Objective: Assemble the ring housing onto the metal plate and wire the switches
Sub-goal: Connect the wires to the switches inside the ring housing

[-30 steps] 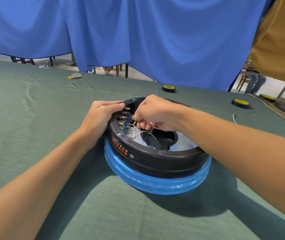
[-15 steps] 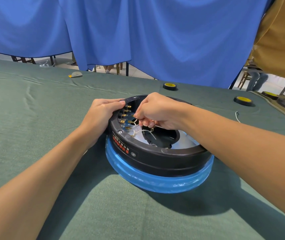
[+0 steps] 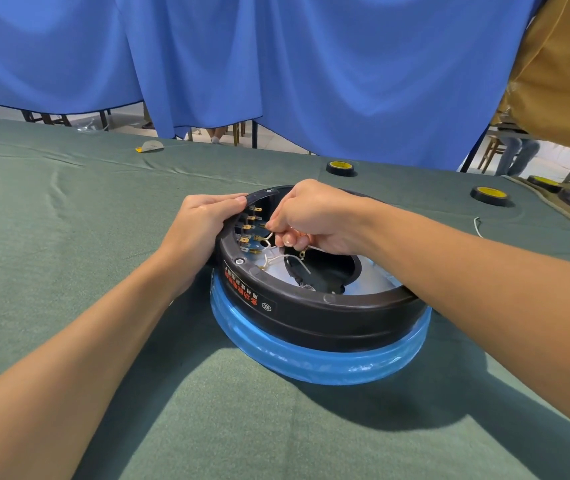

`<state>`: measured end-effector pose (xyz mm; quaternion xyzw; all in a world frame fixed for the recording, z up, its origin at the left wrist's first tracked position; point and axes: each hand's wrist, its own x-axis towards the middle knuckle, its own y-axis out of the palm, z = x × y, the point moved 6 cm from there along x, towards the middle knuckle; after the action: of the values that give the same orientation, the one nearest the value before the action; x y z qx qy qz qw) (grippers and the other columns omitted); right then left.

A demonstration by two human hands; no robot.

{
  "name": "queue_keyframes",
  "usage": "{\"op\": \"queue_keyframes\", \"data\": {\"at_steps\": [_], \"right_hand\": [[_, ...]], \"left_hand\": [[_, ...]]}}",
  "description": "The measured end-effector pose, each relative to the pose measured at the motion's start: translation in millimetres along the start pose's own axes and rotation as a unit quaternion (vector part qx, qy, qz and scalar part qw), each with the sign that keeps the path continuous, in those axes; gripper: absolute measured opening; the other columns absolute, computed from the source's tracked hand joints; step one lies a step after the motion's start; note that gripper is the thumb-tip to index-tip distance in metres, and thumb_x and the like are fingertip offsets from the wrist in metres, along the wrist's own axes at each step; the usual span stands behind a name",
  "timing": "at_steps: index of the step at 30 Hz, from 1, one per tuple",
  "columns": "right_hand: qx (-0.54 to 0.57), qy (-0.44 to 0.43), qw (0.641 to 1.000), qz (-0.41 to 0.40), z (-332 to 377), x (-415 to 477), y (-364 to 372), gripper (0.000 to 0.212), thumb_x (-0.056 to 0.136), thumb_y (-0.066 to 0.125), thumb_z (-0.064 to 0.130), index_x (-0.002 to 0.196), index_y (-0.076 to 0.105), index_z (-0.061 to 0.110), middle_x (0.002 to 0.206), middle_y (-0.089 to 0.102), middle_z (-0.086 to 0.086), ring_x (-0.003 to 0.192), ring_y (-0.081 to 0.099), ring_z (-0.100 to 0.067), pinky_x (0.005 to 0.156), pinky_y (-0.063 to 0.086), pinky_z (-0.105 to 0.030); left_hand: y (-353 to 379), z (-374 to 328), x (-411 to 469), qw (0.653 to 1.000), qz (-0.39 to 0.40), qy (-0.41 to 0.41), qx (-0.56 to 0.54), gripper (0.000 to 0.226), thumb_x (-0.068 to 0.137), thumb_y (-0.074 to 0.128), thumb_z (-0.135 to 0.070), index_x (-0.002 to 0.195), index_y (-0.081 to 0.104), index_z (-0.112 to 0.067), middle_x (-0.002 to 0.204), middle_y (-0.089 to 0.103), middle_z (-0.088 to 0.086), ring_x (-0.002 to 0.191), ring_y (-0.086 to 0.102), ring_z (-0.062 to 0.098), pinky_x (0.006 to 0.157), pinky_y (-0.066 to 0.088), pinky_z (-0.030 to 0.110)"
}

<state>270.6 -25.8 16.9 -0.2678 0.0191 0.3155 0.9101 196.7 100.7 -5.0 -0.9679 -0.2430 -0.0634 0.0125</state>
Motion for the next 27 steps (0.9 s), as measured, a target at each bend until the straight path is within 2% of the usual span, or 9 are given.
{"op": "queue_keyframes", "data": {"at_steps": [3, 8, 13, 17, 21, 24, 25, 27], "right_hand": [[-0.014, -0.005, 1.0, -0.001, 1, 0, 1, 0.011, 0.093, 0.05, -0.006, 0.092, 0.061, -0.007, 0.073, 0.057, -0.015, 0.048, 0.046, -0.012, 0.037, 0.034, -0.017], [-0.022, -0.013, 1.0, 0.0, 4, -1, 1, 0.012, 0.092, 0.05, -0.006, 0.088, 0.061, -0.006, 0.07, 0.055, -0.014, 0.051, 0.045, -0.013, 0.038, 0.033, -0.017], [-0.03, -0.017, 0.999, -0.021, 7, -3, 4, 0.013, 0.093, 0.048, -0.005, 0.095, 0.061, -0.009, 0.07, 0.056, -0.014, 0.05, 0.046, -0.013, 0.037, 0.034, -0.017], [-0.043, -0.033, 0.998, -0.025, 10, -3, 5, 0.017, 0.093, 0.046, -0.007, 0.095, 0.062, -0.009, 0.066, 0.056, -0.011, 0.046, 0.047, -0.011, 0.037, 0.034, -0.017], [-0.05, -0.04, 0.998, -0.006, 10, -3, 4, 0.013, 0.092, 0.049, -0.007, 0.091, 0.062, -0.005, 0.064, 0.056, -0.008, 0.043, 0.046, -0.009, 0.037, 0.033, -0.017], [-0.157, -0.074, 0.985, -0.016, 15, -7, 4, 0.012, 0.094, 0.057, 0.005, 0.088, 0.066, 0.002, 0.066, 0.062, -0.006, 0.044, 0.05, -0.008, 0.039, 0.038, -0.017], [-0.22, -0.095, 0.97, -0.034, 18, -9, 2, 0.011, 0.094, 0.059, 0.011, 0.088, 0.068, 0.008, 0.071, 0.065, -0.004, 0.05, 0.055, -0.007, 0.041, 0.04, -0.016], [-0.299, -0.141, 0.941, -0.077, 25, -16, -1, 0.006, 0.091, 0.064, 0.015, 0.088, 0.069, 0.017, 0.083, 0.067, 0.0, 0.073, 0.062, -0.011, 0.051, 0.045, -0.018]], "left_hand": [[1, 0, -1, 1.0, 0.002, -0.002, 0.005, 0.018, 0.095, 0.058, -0.016, 0.102, 0.073, -0.01, 0.078, 0.074, 0.002, 0.076, 0.067, 0.019, 0.078, 0.05, 0.035], [1, 0, -2, 1.0, 0.003, -0.005, 0.009, 0.016, 0.095, 0.058, -0.017, 0.092, 0.074, -0.014, 0.082, 0.073, 0.007, 0.08, 0.065, 0.024, 0.081, 0.048, 0.038], [0, 2, 1, 1.0, 0.002, -0.003, 0.02, 0.027, 0.095, 0.058, -0.018, 0.114, 0.07, -0.003, 0.087, 0.074, 0.005, 0.08, 0.067, 0.02, 0.084, 0.052, 0.038], [1, 1, -1, 1.0, 0.01, -0.006, 0.015, 0.019, 0.096, 0.056, -0.016, 0.105, 0.072, -0.01, 0.096, 0.073, 0.013, 0.088, 0.066, 0.028, 0.098, 0.048, 0.051], [2, 0, -1, 1.0, 0.009, -0.006, 0.013, 0.018, 0.096, 0.057, -0.016, 0.103, 0.072, -0.012, 0.09, 0.074, 0.009, 0.084, 0.067, 0.023, 0.092, 0.051, 0.045], [2, 0, -2, 1.0, 0.006, -0.008, 0.003, 0.017, 0.095, 0.056, -0.015, 0.094, 0.073, -0.015, 0.084, 0.075, 0.007, 0.08, 0.069, 0.022, 0.083, 0.053, 0.039], [2, 0, -2, 1.0, 0.008, -0.007, -0.005, 0.017, 0.095, 0.056, -0.014, 0.092, 0.073, -0.014, 0.081, 0.075, 0.006, 0.076, 0.07, 0.02, 0.08, 0.055, 0.037], [2, -1, -2, 1.0, 0.007, -0.006, -0.012, 0.017, 0.095, 0.056, -0.013, 0.092, 0.073, -0.014, 0.077, 0.076, 0.003, 0.071, 0.07, 0.017, 0.074, 0.056, 0.033]]}}
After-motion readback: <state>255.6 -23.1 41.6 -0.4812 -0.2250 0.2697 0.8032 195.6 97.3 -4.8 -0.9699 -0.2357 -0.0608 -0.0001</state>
